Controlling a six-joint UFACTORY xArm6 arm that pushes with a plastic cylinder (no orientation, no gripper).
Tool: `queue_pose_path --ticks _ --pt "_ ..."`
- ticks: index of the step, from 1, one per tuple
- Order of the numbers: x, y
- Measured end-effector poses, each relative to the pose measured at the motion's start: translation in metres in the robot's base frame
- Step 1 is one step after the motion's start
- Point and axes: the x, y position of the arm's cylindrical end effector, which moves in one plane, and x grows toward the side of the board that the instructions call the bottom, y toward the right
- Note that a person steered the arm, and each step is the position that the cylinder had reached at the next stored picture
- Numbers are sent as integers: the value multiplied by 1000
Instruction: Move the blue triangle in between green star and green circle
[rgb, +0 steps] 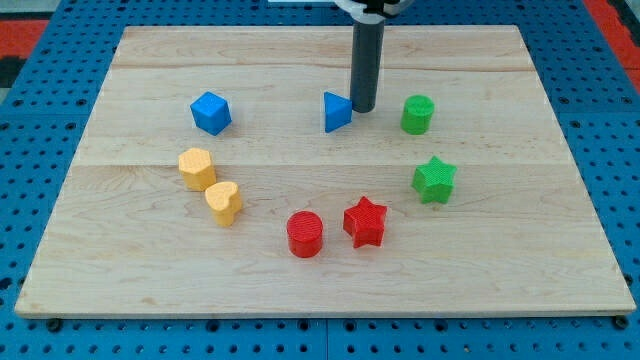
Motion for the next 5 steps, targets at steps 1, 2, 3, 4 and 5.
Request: queue_pose_path --ticks 1,2,3,4,5 --pt "-42 -19" --pt "-35 -29" --pt "-22 -59" --pt "-16 -92" --pt "13 -45"
